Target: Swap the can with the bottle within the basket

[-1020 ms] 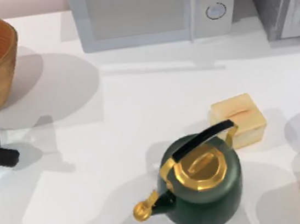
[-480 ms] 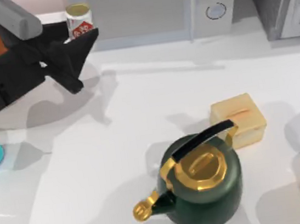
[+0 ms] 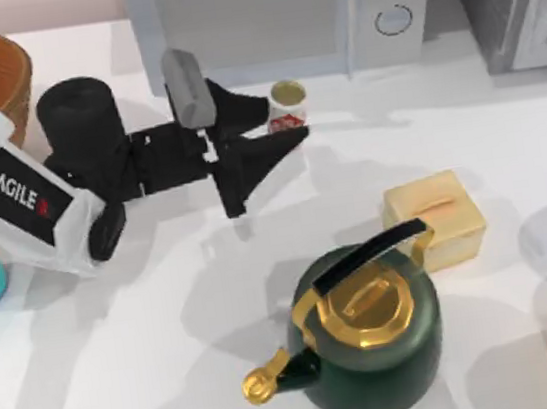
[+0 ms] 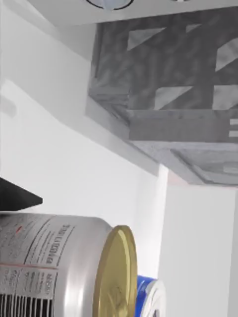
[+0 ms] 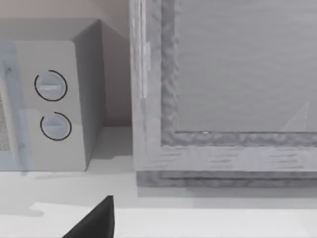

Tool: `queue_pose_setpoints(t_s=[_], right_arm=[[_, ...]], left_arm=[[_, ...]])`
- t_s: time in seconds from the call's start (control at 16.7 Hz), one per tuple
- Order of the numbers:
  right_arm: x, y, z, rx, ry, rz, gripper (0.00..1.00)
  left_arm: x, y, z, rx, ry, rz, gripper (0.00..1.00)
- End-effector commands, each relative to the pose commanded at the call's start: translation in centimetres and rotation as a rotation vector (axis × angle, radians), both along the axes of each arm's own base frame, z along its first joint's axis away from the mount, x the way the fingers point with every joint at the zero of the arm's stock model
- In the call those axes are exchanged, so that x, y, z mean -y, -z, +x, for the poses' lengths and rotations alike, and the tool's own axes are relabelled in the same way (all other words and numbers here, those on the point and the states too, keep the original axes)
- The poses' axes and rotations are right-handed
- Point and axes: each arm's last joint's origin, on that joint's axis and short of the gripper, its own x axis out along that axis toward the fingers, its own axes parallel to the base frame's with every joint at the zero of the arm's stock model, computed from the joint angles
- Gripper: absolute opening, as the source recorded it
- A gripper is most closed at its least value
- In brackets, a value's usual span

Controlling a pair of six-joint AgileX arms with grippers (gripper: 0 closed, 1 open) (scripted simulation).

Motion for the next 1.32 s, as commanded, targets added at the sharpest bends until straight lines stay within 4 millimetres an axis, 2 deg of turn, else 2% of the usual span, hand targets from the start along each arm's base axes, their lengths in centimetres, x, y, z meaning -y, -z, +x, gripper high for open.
queue_pose_setpoints(t_s=[0.18, 0.36, 0.72, 1.32], right_arm=[[0.0, 0.0, 0.0, 0.000, 0.000, 0.000, 1.00], [0.0, 0.0, 0.0, 0.000, 0.000, 0.000, 1.00], [0.0, 0.0, 0.0, 0.000, 0.000, 0.000, 1.00], [0.0, 0.0, 0.0, 0.000, 0.000, 0.000, 1.00]], left_arm=[[1.7, 4.3, 0.6, 0.022, 0.121, -0.004, 0.00], [2.6, 6.9, 0.6, 0.038, 0.191, -0.006, 0.00], [2.8, 7.3, 0.6, 0.041, 0.203, -0.007, 0.00], [2.8, 7.3, 0.6, 0.041, 0.203, -0.007, 0.75]])
